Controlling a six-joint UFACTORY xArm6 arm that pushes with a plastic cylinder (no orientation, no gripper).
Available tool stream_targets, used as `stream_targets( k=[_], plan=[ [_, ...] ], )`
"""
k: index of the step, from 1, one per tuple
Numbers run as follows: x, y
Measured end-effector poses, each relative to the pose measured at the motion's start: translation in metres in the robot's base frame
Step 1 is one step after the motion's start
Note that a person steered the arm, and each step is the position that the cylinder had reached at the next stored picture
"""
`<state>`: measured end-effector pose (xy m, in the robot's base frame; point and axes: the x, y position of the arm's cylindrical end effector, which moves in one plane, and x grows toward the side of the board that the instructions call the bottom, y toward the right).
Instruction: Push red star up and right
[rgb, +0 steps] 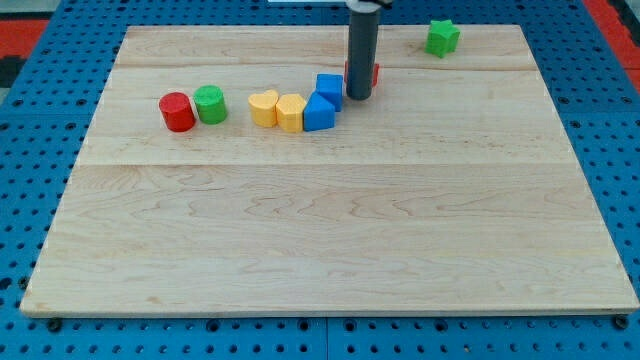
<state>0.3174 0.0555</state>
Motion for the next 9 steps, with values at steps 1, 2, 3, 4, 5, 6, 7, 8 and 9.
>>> stream_targets(
  k=[1, 2, 3, 4, 5, 6, 7, 8, 9],
  plan=[
    [-0.002, 0.031],
    [-0.015, -0.009],
    [-0.033, -0.054],
    [-0.049, -0.098],
    [-0.083, -0.055],
    [-0.078, -0.013],
    [-0.063, 0.007],
    [-0.059, -0.032],
    [-0.039, -0.031]
  ],
)
